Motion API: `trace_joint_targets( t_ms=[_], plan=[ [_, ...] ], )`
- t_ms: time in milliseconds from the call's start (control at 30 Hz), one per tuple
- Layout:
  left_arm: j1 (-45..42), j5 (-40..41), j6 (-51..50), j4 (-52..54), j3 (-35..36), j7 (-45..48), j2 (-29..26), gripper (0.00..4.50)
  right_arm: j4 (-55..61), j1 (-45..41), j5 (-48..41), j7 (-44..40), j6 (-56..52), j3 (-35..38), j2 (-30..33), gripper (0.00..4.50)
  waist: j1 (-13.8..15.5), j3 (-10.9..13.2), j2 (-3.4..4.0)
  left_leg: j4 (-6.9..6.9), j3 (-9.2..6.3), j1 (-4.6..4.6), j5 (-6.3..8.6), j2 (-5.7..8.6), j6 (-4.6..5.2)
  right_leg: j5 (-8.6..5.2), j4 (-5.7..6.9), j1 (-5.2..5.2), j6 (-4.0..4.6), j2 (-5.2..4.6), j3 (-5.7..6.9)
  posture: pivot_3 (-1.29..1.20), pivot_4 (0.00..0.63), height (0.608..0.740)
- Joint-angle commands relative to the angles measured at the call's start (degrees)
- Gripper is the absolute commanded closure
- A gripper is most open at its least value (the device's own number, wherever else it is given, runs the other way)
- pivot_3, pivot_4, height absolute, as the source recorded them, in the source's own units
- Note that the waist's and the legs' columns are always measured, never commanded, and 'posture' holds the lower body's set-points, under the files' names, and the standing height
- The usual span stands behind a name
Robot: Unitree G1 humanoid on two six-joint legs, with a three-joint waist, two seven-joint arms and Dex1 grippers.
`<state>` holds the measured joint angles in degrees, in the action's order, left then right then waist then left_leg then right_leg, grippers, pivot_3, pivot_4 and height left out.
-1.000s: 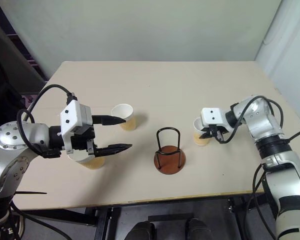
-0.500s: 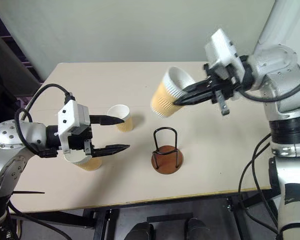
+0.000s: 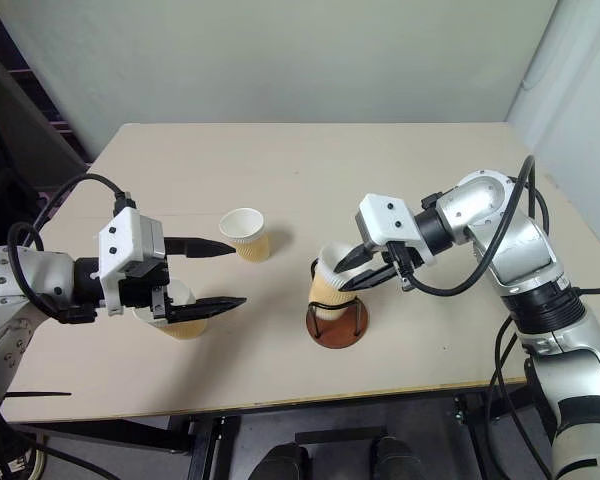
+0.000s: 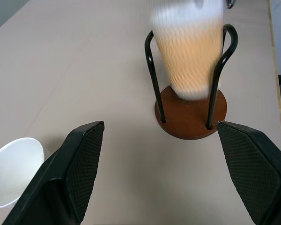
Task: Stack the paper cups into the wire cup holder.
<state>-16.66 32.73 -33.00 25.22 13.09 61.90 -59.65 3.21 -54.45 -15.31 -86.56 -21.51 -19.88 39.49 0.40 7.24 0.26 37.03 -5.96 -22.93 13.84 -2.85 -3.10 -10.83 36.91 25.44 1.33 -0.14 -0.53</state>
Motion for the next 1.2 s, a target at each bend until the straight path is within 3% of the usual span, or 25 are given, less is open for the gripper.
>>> trace_joint_targets(
  t_ms=[33, 200, 300, 500, 633, 867, 1100, 1200],
  plan=[
    [-1.9, -0.5, 1.2, -1.2, 3.1, -0.5, -1.7, 0.37, 1.1, -1.1, 0.5, 0.6, 0.3, 0.7, -0.3, 1.67, 0.0, 0.0, 0.0, 0.0, 0.0, 0.0, 0.0, 0.0, 0.0, 0.0, 0.0, 0.0, 0.0, 0.0, 0.0, 0.0, 0.15, 0.74],
    [-11.2, -6.6, 4.6, -9.1, -3.5, -2.6, -0.7, 0.37, -4.9, -5.3, -0.7, 1.4, 2.3, 6.3, 0.4, 0.03, 0.3, 0.0, 0.01, 0.02, -0.04, -0.01, -0.01, 0.03, -0.01, 0.02, 0.02, 0.0, -0.01, -0.03, 0.02, 0.0, 0.15, 0.74],
    [-18.8, -14.8, 10.2, -17.4, -12.5, -0.2, 0.1, 0.37, -8.3, -6.8, -3.9, 1.9, 2.0, 11.2, 0.8, 0.03, 0.6, 0.0, 0.01, 0.02, -0.06, -0.01, -0.05, 0.13, 0.04, 0.08, 0.0, 0.01, -0.05, -0.12, -0.03, 0.0, 0.15, 0.74],
    [-35.7, -28.3, 22.0, -37.8, -26.8, 9.8, 3.2, 0.37, -4.3, -1.8, -2.8, 4.3, 1.7, 12.4, 3.3, 0.03, 0.9, 0.0, -0.05, 0.01, -0.08, -0.13, -0.02, 0.13, 0.07, 0.17, -0.1, 0.02, -0.21, -0.13, -0.01, 0.0, 0.15, 0.74],
    [-43.0, -33.1, 29.8, -49.5, -30.3, 13.7, 6.1, 0.37, -0.5, 1.6, -3.4, 6.6, -0.4, 13.8, 4.8, 0.03, 0.7, 0.0, -0.02, 0.04, -0.05, -0.4, -0.02, 0.14, 0.08, 0.42, -0.19, 0.25, -0.73, -0.13, -0.02, 0.0, 0.15, 0.74],
    [-46.9, -38.0, 38.4, -60.0, -33.7, 21.2, 9.0, 0.37, 4.6, 6.5, -5.2, 8.7, -3.2, 16.3, 8.1, 0.03, 0.7, 0.0, -0.03, 0.05, -0.07, -0.57, 0.0, 0.12, 0.12, 0.34, -0.41, 0.29, -1.0, -0.11, -0.01, 0.0, 0.15, 0.74],
    [-49.7, -43.6, 45.0, -70.1, -34.6, 17.9, 13.5, 0.37, 7.5, 8.7, -6.7, 11.9, -5.6, 17.7, 8.9, 0.03, 0.9, 0.0, -0.03, 0.36, -0.06, -0.86, 0.1, 0.13, 0.39, 0.54, -0.73, 0.29, -1.34, -0.12, -0.01, 0.0, 0.15, 0.74],
    [-50.9, -44.1, 46.5, -73.0, -33.9, 17.3, 15.8, 0.9, 8.9, 9.8, -7.3, 12.7, -6.5, 18.3, 9.8, 0.0, 1.1, 0.0, -0.03, 0.66, -0.05, -1.01, 0.18, 0.15, 0.54, 0.63, -0.78, 0.28, -1.48, -0.14, -0.02, 0.0, 0.15, 0.74]
  ],
)
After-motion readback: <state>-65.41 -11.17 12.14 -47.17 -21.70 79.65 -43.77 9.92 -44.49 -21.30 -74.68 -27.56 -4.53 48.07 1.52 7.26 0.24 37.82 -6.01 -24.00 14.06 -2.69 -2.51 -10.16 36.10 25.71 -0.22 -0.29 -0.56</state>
